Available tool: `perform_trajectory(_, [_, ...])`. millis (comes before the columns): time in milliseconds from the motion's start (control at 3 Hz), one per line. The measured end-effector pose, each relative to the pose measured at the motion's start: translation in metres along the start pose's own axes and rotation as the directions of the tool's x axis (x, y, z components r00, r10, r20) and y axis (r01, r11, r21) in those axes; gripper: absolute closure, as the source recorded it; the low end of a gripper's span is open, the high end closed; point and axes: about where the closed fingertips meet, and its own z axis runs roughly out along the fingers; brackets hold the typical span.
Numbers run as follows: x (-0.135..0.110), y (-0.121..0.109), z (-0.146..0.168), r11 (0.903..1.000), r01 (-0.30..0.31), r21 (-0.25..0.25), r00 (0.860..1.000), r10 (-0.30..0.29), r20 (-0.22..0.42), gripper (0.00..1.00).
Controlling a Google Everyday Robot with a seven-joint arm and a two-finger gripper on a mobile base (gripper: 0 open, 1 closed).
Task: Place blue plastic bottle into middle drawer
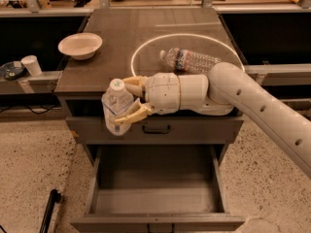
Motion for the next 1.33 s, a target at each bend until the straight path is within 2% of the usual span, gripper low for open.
perform_trajectory(333, [0.059,0.035,-0.052,0.9984,-0.047,0.031,0.983,0.052,-0.176,1.00])
perform_trajectory(667, [0.111,0.060,-0.100,0.9944,-0.094,0.050,0.947,0.104,-0.303,1.00])
perform_trajectory(1000, [0.111,0.060,-0.100,0.9943,-0.095,0.050,0.947,0.105,-0.303,1.00])
perform_trajectory(1333, [0.146,0.076,-0.097,0.9811,-0.188,0.046,0.940,0.193,-0.280,1.00])
